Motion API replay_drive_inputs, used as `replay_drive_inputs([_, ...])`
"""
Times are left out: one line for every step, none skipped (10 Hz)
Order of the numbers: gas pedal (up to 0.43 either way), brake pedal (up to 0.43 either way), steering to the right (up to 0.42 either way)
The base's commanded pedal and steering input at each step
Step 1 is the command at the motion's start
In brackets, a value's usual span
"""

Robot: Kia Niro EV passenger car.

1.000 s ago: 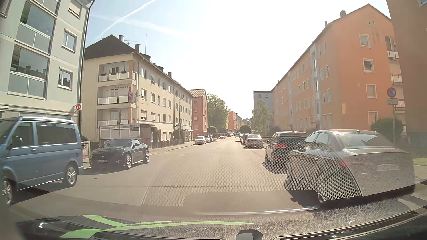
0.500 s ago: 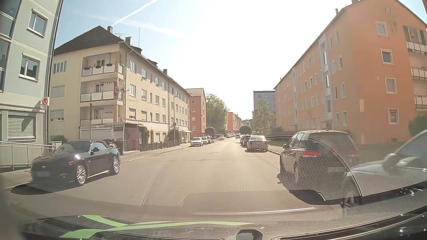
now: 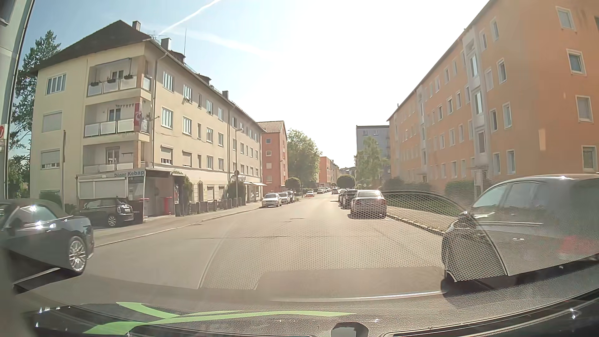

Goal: Follow the waypoints while adhering to traffic rules and regulations

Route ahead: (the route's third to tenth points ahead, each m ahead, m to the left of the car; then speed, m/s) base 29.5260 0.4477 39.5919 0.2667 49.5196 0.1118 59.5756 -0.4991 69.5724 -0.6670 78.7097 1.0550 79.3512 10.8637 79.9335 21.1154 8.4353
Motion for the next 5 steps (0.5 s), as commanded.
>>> replay_drive_inputs([0.0, 0.0, -0.005])
replay_drive_inputs([0.0, 0.0, -0.004])
replay_drive_inputs([0.0, 0.006, -0.004])
replay_drive_inputs([0.0, 0.012, -0.005])
replay_drive_inputs([0.0, 0.024, -0.008])
